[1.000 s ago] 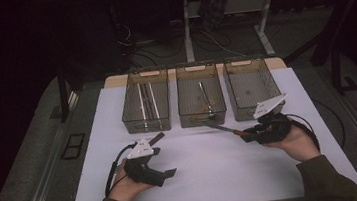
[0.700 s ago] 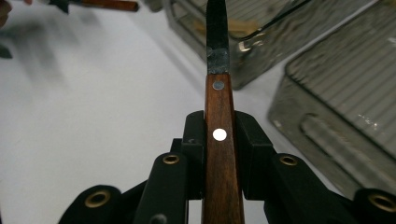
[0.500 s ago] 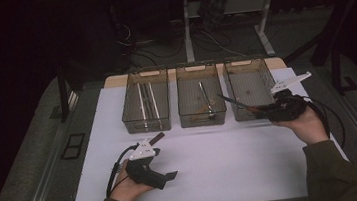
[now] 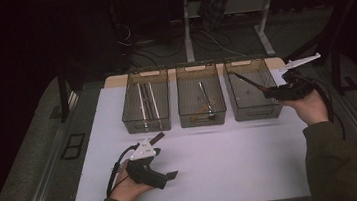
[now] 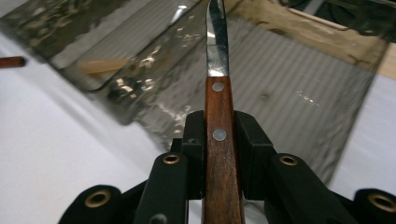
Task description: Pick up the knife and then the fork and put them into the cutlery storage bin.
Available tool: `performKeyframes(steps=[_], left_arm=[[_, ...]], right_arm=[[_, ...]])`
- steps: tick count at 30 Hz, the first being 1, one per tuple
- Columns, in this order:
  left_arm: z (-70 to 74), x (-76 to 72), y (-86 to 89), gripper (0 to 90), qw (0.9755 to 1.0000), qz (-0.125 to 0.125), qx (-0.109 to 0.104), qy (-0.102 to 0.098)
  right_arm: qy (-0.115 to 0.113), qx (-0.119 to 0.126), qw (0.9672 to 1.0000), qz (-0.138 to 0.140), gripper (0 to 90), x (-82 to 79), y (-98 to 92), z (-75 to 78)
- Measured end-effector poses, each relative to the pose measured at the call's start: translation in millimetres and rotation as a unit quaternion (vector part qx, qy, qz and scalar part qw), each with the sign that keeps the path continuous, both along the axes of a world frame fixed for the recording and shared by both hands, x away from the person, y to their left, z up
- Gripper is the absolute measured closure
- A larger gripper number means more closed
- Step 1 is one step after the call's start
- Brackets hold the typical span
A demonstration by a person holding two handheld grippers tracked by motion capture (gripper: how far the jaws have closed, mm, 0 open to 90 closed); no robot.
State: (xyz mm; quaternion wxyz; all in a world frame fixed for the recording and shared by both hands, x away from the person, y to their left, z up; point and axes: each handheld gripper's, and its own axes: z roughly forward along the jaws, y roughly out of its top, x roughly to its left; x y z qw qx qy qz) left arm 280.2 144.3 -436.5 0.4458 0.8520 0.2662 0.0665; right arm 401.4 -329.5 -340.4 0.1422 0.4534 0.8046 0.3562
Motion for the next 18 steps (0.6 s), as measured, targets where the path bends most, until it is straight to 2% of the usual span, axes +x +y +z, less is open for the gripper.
performKeyframes(steps=[5, 8, 11, 18], left_arm=[[-0.1, 0.2, -0.9, 0.0, 1.0000, -0.002, 0.001, 0.000], [-0.1, 0.3, -0.6, 0.3, 1.0000, -0.002, 0.001, 0.001], [0.2, 0.0, -0.5, 0.6, 1.0000, -0.002, 0.000, 0.001], [0.1, 0.0, -1.0, 1.1, 1.0000, -0.009, 0.000, 0.002]], right_arm=[[0.002, 0.002, 0.9997, -0.025, 75.1, 10.8, -6.6, 2.4], [0.008, -0.007, 0.9991, -0.041, 75.1, 18.1, -8.3, 0.7], [0.015, -0.013, 0.9985, -0.052, 75.0, 25.0, -9.3, -4.1], [0.047, -0.031, 0.9961, -0.068, 75.0, 40.4, -6.5, -22.6]])
